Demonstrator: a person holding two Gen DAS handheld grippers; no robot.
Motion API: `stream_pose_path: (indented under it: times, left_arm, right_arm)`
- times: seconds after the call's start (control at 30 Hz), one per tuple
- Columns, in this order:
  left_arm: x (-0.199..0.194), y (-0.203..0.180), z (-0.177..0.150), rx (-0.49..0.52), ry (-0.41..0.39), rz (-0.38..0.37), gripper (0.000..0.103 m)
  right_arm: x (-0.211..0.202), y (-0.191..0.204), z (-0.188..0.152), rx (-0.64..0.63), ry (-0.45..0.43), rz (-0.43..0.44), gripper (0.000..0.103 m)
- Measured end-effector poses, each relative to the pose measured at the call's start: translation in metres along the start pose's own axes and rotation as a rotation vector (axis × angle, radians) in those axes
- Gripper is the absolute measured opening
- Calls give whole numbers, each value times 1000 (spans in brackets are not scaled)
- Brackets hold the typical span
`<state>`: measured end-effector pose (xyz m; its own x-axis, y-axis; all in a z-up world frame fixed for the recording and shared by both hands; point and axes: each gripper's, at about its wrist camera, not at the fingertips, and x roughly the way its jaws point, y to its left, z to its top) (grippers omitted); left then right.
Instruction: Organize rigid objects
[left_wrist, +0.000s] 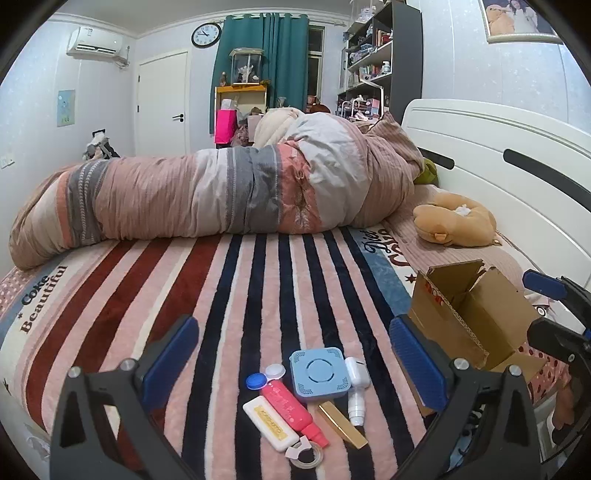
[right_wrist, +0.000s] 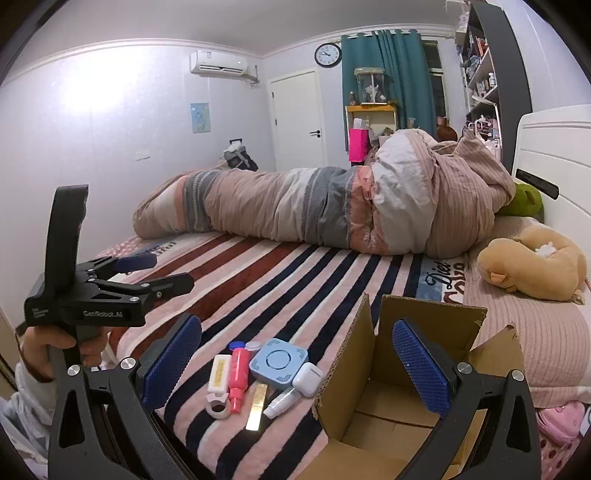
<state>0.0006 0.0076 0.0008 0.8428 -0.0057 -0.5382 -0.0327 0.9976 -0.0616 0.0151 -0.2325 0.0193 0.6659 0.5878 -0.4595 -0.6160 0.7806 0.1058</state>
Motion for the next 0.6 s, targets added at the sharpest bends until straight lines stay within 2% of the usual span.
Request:
stream_pose_path:
  times: [0.6]
  left_arm:
    - [0,4,-3,1,-4,3,103]
  right_arm:
    - [0,1,0,1,0,5,103]
